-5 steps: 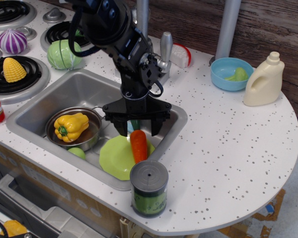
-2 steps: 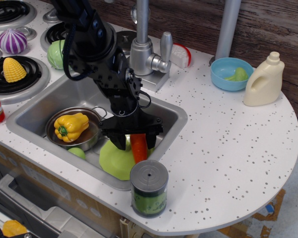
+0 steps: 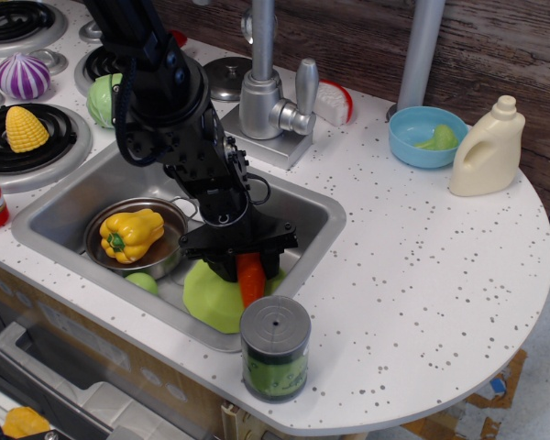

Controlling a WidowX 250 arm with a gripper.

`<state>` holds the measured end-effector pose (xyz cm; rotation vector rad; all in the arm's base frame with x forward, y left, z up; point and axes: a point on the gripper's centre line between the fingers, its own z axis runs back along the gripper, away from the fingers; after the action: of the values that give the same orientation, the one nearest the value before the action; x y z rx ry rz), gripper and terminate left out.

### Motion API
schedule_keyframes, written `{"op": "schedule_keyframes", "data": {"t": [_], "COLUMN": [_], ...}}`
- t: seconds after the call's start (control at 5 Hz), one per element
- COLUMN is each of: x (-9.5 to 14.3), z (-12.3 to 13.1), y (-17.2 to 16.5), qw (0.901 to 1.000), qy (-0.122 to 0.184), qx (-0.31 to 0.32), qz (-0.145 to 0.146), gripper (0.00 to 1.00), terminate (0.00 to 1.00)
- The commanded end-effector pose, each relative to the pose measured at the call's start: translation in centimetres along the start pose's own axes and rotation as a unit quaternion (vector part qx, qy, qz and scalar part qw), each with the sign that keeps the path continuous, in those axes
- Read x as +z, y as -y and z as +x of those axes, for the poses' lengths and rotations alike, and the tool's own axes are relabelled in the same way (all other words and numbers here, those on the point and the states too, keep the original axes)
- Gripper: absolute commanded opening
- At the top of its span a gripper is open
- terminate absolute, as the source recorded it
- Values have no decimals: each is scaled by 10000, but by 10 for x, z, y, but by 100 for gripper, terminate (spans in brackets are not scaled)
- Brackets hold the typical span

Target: Take carrot off plate

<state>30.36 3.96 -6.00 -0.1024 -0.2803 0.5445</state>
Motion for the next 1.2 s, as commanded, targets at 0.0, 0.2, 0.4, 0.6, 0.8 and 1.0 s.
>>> {"op": "schedule_keyframes", "data": {"t": [0.0, 0.2, 0.4, 0.6, 0.8, 1.0], "x": [16, 39, 64, 87, 109, 108], "z": [13, 26, 33, 32, 35, 24], "y": [2, -1, 2, 11, 37, 70], "qw": [9999, 9986, 9963, 9931, 9900, 9912], "qy": [-49, -146, -170, -33, -50, -51], "qx": [-109, -301, -416, -550, -608, -578], "qz": [85, 407, 738, 1035, 1272, 1187], "gripper": [0, 0, 0, 0, 0, 0], "terminate": [0, 0, 0, 0, 0, 0]}}
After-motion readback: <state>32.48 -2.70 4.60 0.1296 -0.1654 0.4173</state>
